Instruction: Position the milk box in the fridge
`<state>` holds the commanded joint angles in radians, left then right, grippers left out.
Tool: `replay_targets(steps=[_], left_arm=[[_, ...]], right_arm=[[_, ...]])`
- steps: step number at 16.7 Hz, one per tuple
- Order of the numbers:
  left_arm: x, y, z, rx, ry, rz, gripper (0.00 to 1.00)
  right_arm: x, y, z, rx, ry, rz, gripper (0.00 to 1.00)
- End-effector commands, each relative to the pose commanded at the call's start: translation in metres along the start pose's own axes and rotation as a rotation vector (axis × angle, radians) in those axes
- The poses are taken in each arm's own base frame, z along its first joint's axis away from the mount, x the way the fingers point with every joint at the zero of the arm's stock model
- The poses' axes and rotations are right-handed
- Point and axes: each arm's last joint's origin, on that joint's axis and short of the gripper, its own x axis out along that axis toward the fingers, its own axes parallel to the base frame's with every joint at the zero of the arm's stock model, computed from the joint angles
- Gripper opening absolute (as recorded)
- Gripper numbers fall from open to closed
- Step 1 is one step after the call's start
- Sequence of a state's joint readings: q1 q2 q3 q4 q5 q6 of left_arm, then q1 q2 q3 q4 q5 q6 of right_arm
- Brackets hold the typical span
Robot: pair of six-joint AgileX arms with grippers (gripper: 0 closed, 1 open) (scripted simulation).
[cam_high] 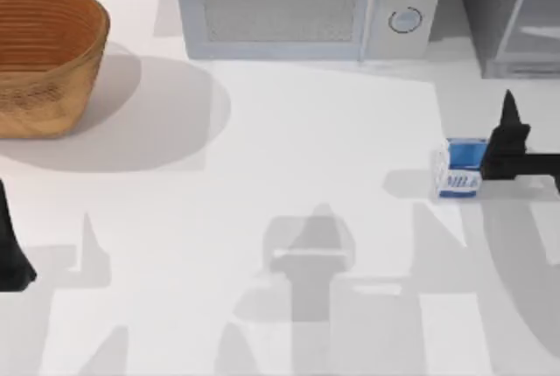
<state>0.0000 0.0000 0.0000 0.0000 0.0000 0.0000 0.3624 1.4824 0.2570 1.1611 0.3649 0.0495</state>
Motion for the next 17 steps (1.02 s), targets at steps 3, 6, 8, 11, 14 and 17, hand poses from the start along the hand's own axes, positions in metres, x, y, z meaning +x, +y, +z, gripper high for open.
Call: replay_targets(steps=[3, 6, 8, 11, 14, 17], left_arm=[[0.0, 0.0, 0.0, 0.0, 0.0, 0.0, 1.0], [0.0, 0.0, 0.0, 0.0, 0.0, 0.0, 1.0], [0.0, 0.0, 0.0, 0.0, 0.0, 0.0, 1.0], [0.0, 0.0, 0.0, 0.0, 0.0, 0.0, 1.0], [0.0, 0.0, 0.0, 0.0, 0.0, 0.0, 1.0], [0.0, 0.0, 0.0, 0.0, 0.0, 0.0, 1.0]], right_arm=[[0.016, 0.02, -0.034, -0.004, 0.019, -0.008, 1.0], [0.021, 0.036, -0.07, -0.008, 0.032, -0.015, 1.0], [0.021, 0.044, -0.092, -0.01, 0.038, -0.018, 1.0], [0.017, 0.051, -0.116, -0.011, 0.043, -0.02, 1.0], [0.014, 0.053, -0.127, -0.011, 0.045, -0.021, 1.0], [0.014, 0.053, -0.127, -0.011, 0.045, -0.021, 1.0]])
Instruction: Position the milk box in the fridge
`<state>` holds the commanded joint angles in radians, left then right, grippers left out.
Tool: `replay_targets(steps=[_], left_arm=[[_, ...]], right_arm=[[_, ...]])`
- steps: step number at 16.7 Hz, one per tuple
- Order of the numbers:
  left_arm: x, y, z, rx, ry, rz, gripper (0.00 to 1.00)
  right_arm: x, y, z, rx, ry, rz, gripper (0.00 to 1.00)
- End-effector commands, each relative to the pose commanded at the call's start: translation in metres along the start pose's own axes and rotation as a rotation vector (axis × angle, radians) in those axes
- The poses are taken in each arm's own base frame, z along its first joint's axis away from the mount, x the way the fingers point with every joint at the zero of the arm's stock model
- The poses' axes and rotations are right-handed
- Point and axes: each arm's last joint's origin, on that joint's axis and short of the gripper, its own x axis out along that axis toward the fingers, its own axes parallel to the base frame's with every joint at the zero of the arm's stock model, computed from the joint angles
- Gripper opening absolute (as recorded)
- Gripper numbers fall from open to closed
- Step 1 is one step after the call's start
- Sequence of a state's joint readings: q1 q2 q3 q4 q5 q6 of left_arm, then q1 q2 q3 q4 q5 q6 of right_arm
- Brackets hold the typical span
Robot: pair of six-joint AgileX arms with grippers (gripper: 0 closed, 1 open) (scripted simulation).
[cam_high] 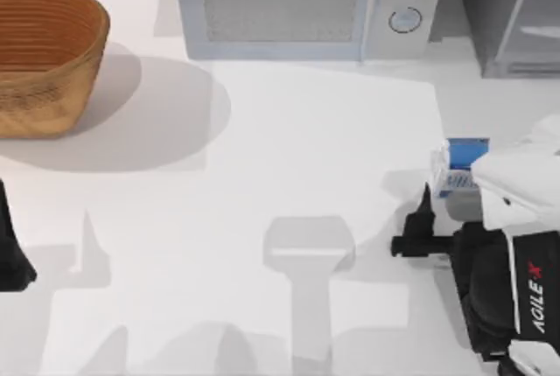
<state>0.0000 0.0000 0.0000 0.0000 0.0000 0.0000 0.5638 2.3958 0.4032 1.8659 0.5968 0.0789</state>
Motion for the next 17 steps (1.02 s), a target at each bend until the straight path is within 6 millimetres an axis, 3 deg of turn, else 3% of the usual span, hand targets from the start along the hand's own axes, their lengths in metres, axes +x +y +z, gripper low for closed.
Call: replay_targets(steps=[1, 2, 17], left_arm=[[0.0, 0.0, 0.0, 0.0, 0.0, 0.0, 1.0], [0.0, 0.0, 0.0, 0.0, 0.0, 0.0, 1.0], [0.0, 0.0, 0.0, 0.0, 0.0, 0.0, 1.0]], right_arm=[[0.0, 0.0, 0.0, 0.0, 0.0, 0.0, 1.0], [0.002, 0.002, -0.016, -0.001, 0.061, 0.003, 1.0], [0.046, 0.001, -0.001, 0.0, 0.0, 0.0, 1.0]])
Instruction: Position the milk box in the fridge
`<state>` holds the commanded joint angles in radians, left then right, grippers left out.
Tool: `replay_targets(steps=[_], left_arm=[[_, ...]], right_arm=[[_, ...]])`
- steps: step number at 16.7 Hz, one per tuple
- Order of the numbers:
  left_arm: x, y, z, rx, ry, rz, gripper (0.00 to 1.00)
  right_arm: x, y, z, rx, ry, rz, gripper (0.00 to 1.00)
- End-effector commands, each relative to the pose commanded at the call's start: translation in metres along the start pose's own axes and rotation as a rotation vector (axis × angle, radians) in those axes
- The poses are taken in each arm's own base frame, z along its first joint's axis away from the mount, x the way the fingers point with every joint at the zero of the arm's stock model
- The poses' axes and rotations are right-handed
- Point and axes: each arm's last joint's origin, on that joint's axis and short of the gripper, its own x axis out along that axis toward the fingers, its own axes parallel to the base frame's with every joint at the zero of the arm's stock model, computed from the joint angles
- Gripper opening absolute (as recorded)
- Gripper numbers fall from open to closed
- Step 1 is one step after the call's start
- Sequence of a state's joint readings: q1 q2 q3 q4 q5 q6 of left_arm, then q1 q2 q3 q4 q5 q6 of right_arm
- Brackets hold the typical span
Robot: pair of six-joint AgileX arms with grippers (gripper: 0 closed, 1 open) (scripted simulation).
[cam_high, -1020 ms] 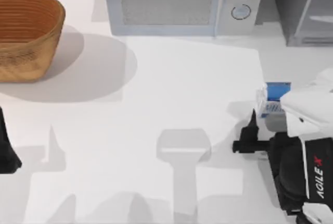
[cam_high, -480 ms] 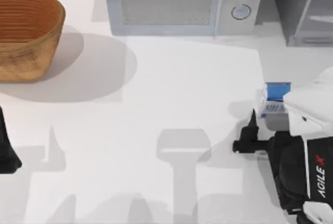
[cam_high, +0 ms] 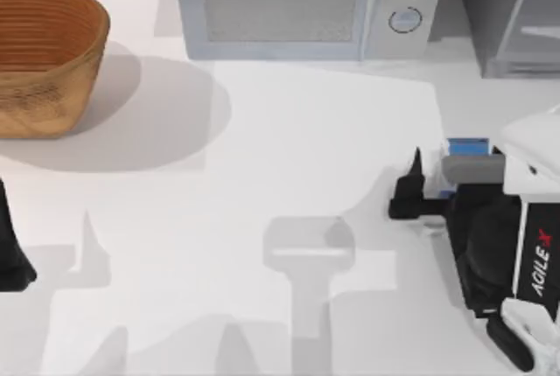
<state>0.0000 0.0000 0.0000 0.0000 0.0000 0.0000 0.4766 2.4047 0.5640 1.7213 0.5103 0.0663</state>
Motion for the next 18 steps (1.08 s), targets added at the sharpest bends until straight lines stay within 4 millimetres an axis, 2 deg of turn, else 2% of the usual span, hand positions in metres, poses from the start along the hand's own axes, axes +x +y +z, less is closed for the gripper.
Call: replay_targets(steps=[7, 18], left_arm=[[0.0, 0.0, 0.0, 0.0, 0.0, 0.0, 1.0], [0.0, 0.0, 0.0, 0.0, 0.0, 0.0, 1.0]], right_arm=[[0.004, -0.001, 0.0007, 0.0, 0.0, 0.0, 1.0], [0.004, -0.001, 0.0007, 0.0, 0.0, 0.0, 0.17]])
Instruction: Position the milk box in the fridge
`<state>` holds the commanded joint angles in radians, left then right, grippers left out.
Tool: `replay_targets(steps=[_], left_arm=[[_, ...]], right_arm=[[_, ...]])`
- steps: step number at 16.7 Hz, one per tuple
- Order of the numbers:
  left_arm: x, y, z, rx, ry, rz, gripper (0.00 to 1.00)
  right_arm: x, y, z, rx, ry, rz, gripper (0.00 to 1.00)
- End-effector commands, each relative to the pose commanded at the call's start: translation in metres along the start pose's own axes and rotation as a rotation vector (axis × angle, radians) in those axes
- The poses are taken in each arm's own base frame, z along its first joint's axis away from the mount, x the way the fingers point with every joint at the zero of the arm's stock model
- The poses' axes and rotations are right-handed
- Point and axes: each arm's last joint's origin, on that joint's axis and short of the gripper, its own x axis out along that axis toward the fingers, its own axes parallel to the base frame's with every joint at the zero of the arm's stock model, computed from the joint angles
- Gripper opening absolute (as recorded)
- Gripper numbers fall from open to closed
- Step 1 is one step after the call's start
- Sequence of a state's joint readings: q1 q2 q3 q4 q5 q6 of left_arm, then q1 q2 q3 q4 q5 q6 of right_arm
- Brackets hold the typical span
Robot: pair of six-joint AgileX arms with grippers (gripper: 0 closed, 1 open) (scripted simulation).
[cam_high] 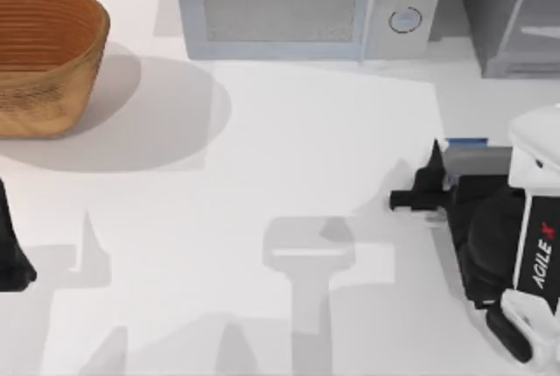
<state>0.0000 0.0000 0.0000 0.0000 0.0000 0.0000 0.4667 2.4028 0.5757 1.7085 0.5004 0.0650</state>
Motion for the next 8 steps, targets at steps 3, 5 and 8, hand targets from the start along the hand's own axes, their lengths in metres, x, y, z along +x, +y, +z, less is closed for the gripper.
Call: replay_targets(steps=[3, 5, 8], left_arm=[[0.0, 0.0, 0.0, 0.0, 0.0, 0.0, 1.0], [0.0, 0.0, 0.0, 0.0, 0.0, 0.0, 1.0], [0.0, 0.0, 0.0, 0.0, 0.0, 0.0, 1.0]], right_arm=[[0.0, 0.0, 0.0, 0.0, 0.0, 0.0, 0.0], [0.0, 0.0, 0.0, 0.0, 0.0, 0.0, 0.0], [0.0, 0.0, 0.0, 0.0, 0.0, 0.0, 0.0]])
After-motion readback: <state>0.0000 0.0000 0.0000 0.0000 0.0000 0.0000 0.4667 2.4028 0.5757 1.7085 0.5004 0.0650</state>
